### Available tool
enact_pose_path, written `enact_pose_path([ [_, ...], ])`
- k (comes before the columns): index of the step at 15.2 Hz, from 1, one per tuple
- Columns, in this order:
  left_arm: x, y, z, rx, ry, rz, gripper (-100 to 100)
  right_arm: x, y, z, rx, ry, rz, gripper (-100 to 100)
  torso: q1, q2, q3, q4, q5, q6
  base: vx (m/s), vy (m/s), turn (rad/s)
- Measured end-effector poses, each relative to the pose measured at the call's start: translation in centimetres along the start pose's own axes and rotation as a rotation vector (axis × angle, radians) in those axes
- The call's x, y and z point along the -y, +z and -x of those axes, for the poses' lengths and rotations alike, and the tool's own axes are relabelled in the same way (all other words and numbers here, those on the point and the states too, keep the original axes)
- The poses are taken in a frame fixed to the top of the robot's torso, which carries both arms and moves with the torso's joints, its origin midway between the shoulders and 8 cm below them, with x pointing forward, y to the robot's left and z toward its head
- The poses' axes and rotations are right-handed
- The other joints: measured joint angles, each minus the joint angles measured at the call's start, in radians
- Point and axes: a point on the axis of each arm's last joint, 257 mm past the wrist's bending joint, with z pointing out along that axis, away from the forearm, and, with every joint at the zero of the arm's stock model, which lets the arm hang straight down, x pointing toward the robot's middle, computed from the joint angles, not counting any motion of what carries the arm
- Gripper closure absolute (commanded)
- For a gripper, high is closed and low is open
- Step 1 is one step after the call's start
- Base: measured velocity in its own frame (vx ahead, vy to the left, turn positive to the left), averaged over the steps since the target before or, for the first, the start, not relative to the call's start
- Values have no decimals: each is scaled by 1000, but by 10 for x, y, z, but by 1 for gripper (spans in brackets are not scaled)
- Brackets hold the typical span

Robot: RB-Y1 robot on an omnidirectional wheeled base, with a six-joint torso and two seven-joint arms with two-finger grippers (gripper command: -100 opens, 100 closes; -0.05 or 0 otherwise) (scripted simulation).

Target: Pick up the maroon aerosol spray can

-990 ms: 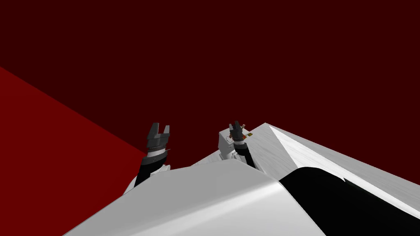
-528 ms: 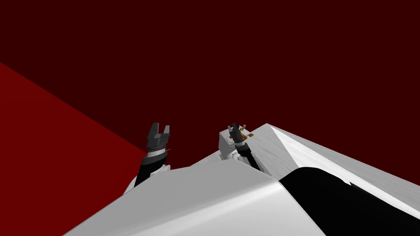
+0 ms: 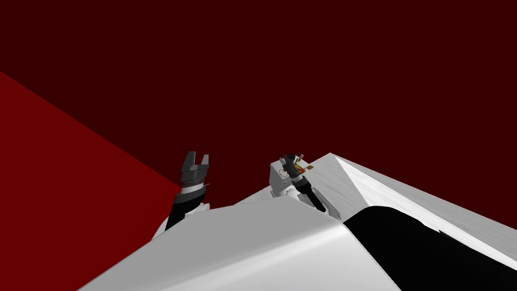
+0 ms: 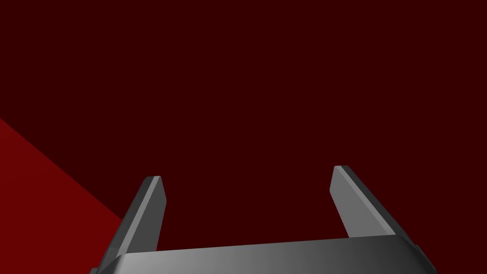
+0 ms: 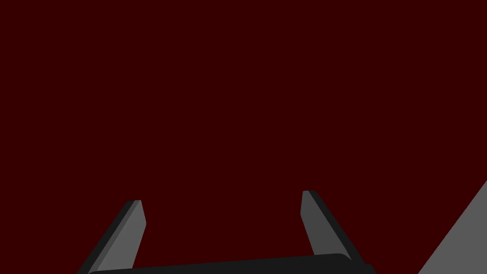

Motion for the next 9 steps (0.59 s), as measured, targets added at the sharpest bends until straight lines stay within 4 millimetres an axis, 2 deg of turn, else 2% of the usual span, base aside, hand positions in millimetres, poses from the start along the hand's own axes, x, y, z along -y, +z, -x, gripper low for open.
enact_pose_path([
  [9, 0, 0, 0, 0, 0, 0, 0, 27, -20, -13, -212, -85, -83, -100, 0, 0, 0, 0, 0, 0, 5, -12, 38],
])
